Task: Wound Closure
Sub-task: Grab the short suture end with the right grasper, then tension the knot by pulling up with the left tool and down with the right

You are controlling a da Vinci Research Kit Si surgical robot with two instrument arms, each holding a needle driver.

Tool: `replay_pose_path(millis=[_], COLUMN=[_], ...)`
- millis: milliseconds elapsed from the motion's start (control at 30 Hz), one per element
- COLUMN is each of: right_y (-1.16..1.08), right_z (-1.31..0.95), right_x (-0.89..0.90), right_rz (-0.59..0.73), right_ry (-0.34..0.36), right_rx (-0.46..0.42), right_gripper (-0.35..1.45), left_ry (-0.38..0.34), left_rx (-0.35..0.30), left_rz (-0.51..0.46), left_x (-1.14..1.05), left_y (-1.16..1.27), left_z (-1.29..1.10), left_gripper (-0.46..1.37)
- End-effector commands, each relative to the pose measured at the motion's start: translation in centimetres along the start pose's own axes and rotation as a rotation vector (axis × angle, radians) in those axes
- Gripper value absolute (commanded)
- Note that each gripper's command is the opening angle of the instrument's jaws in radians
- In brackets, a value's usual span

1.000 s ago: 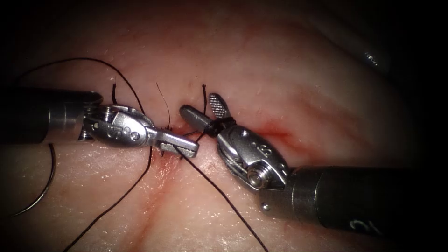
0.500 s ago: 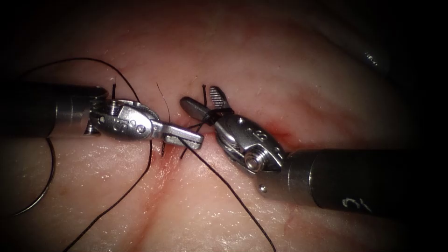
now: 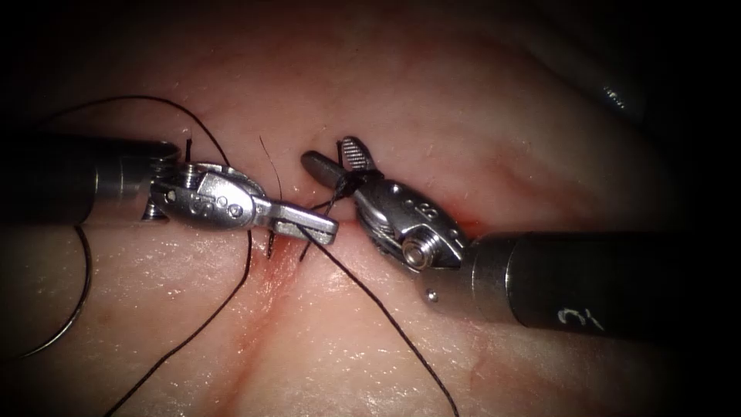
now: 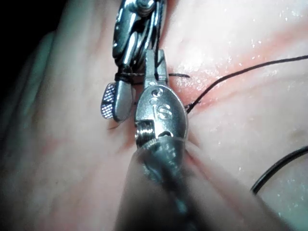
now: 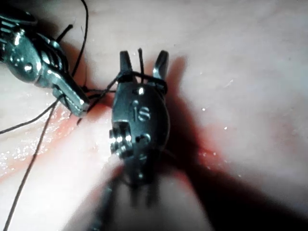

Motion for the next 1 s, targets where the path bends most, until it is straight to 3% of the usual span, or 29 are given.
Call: replay_pose_path(millis=[33, 533, 800, 1000], right_y=[-0.01, -0.10, -0.21, -0.33], right_z=[-0.02, -0.16, -0.30, -0.43], right_x=[0.01, 0.06, 0.13, 0.14], right_rz=[-0.001, -0.039, -0.094, -0.116], right_ry=[-0.006, -0.026, 0.019, 0.017], right_rx=[0.006, 0.060, 0.087, 0.100], right_gripper=[-0.35, -0.35, -0.35, -0.35], left_ry=[0.000, 0.004, 0.009, -0.003], left_rx=[-0.009, -0.008, 0.001, 0.023], left_rz=[-0.001, -0.033, -0.064, -0.065], left_x=[-0.02, -0.10, -0.12, -0.12], left_y=[0.00, -0.15, -0.47, -0.87], left_z=[0.00, -0.08, -0.20, -0.24], left_gripper=[-0.35, -0.35, -0.35, -0.35])
